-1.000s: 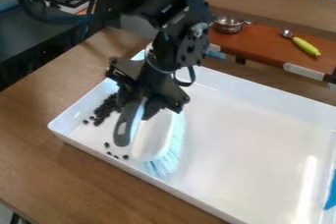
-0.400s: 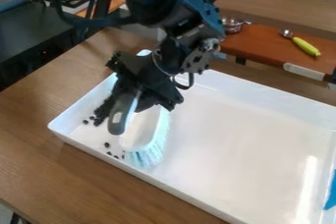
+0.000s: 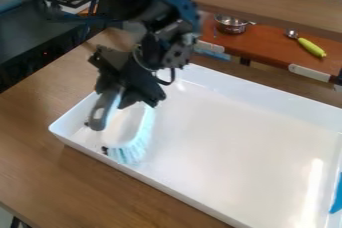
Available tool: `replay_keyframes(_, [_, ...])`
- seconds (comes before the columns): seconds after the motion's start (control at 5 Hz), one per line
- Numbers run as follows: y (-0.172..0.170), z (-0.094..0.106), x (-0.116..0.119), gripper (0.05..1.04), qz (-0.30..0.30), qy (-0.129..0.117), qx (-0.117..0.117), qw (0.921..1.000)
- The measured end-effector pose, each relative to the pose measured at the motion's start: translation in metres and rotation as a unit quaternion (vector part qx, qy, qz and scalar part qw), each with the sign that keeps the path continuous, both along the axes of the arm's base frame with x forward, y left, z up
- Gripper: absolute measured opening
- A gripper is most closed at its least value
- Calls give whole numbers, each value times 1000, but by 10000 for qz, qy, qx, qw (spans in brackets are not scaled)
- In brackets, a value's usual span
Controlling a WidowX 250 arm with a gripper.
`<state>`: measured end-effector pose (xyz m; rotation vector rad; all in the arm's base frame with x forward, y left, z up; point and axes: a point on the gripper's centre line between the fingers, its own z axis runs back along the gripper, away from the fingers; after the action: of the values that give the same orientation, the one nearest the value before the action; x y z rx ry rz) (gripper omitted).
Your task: Sweep into pile
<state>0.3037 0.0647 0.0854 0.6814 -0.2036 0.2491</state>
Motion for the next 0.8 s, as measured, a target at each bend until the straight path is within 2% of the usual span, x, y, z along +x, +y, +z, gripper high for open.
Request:
replay_keyframes(0.4, [26,10,-8,477,-40,-124,162,9998])
replay_keyframes(0.6, [18,13,-9,477,-99,-103,122,9998])
replay_keyframes(0.8, [-14,25,0,477,-154,-128,-123,9997])
